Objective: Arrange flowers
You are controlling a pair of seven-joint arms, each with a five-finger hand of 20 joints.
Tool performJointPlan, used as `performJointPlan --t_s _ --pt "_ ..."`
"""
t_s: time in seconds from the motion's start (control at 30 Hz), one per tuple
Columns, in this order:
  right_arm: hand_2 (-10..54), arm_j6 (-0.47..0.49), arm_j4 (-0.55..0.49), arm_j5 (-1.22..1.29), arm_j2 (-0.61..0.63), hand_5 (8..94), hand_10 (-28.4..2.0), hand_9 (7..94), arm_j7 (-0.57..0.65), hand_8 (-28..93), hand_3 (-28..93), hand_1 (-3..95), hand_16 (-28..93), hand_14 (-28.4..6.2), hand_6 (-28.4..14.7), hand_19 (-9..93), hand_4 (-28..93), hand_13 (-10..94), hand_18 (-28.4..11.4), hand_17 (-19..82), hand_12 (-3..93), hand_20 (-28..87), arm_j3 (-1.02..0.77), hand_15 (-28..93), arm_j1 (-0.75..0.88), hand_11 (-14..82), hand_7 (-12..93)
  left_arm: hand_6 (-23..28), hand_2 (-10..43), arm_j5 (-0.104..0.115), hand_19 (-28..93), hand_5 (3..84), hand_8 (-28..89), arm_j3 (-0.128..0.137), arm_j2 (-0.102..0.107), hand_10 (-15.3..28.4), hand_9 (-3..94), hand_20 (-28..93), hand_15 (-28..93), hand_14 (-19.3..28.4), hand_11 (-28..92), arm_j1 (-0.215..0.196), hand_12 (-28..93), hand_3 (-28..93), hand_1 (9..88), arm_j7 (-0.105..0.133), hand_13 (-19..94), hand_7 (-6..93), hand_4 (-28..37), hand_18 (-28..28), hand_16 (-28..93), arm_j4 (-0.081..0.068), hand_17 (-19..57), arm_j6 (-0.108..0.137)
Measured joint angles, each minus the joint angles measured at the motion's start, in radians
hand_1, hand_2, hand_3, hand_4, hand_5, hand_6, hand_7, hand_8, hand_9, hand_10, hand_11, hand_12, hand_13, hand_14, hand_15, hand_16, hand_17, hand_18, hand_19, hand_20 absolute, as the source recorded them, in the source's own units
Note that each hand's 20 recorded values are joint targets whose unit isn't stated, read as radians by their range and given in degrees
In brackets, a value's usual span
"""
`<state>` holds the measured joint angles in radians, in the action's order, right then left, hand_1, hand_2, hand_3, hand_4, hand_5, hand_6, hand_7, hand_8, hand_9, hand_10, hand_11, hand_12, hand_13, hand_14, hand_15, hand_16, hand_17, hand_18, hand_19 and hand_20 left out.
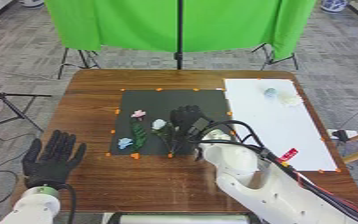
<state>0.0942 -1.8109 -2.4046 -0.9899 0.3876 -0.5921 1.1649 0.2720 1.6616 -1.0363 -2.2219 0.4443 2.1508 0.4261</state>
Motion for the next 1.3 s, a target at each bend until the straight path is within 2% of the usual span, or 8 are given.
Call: performJointPlan --t_s 0.07,0.2,0.3,0.4,0.63,0.83,1.13,1.3 --pt "-9.5 0.006 -0.002 0.006 -0.002 63.3 -13.4 70.3 0.000 -10 66 61.6 43 -6.1 -1.6 86 -28 67 -20.6 41 26.8 38 -0.002 45 0.001 15.3 21 7.4 13.3 0.000 41 44.1 -14 -0.001 0.000 15.0 41.0 18 51 15.2 36 0.001 14 76 27.8 0.001 33 27.6 -28.3 15.0 -7 0.000 -4.6 0.000" --pt "-9.5 0.014 -0.006 0.019 -0.005 61.3 -14.6 67.2 0.001 -11 68 57.1 41 -7.6 -2.5 87 -28 66 -20.9 41 20.0 38 -0.009 47 0.003 18.4 20 7.4 14.8 0.002 41 43.9 -14 -0.002 0.000 15.1 41.0 18 51 15.2 36 0.001 14 75 25.2 0.002 33 27.5 -28.3 14.9 -7 0.000 -4.5 0.000" --pt "-9.5 0.020 -0.013 0.025 -0.006 60.1 -15.2 65.2 0.001 -11 70 54.8 40 -8.5 -3.0 87 -28 65 -21.3 40 19.2 38 -0.018 48 0.006 17.7 19 7.3 14.9 0.004 41 43.9 -14 -0.005 0.000 15.1 41.0 18 51 15.2 36 0.002 14 76 24.5 0.004 33 27.5 -28.3 14.9 -7 0.000 -4.5 0.001" --pt "-9.5 0.034 -0.027 0.034 -0.006 58.6 -16.0 62.6 0.001 -10 71 54.2 39 -9.0 -3.5 87 -28 64 -21.6 40 18.9 38 -0.031 52 0.012 16.7 18 7.3 11.6 0.006 41 43.9 -14 -0.007 0.000 15.1 40.9 18 51 15.2 35 0.005 14 76 27.3 0.005 33 27.7 -28.3 14.9 -7 0.000 -4.5 0.001" --pt "-9.5 0.131 -0.094 0.071 -0.001 56.5 -17.3 59.9 0.010 -9 74 49.1 35 -12.2 -4.7 87 -28 62 -22.6 39 18.5 39 -0.074 58 0.029 15.3 16 7.2 10.6 0.004 41 43.8 -14 -0.008 0.000 14.9 40.9 18 51 15.1 36 0.007 14 76 28.5 0.005 33 28.0 -28.3 14.9 -7 0.000 -4.5 0.001" --pt "-9.5 0.058 -0.096 0.098 0.000 56.7 -17.8 59.7 0.068 -9 74 48.9 32 -13.0 -5.0 88 -28 61 -22.8 38 18.4 38 -0.119 59 0.033 15.3 16 7.2 11.3 0.004 41 43.8 -14 -0.011 -0.001 15.0 40.9 18 51 15.2 36 0.011 14 76 28.3 0.005 33 28.2 -28.3 14.9 -7 0.000 -4.5 0.002" --pt "-9.5 0.001 -0.018 0.104 0.002 57.2 -19.0 58.8 0.122 -9 74 45.3 25 -15.0 -5.3 83 -28 58 -23.5 36 18.4 35 -0.144 54 -0.027 14.9 16 7.2 12.0 0.005 41 43.9 -14 -0.017 -0.001 15.1 41.0 18 51 15.2 36 0.013 14 76 27.8 0.007 33 28.0 -28.3 14.9 -7 -0.001 -4.5 0.002" --pt "-9.5 -0.017 0.022 0.101 0.024 53.0 -21.1 48.3 0.251 -9 77 44.9 16 -19.0 -7.1 72 -28 43 -23.6 28 17.0 25 -0.249 43 -0.023 12.2 14 7.2 12.2 0.003 41 43.8 -14 -0.027 -0.001 15.0 40.9 18 51 15.2 36 0.017 14 76 27.7 0.007 33 28.0 -28.3 14.9 -7 -0.001 -4.5 0.000"
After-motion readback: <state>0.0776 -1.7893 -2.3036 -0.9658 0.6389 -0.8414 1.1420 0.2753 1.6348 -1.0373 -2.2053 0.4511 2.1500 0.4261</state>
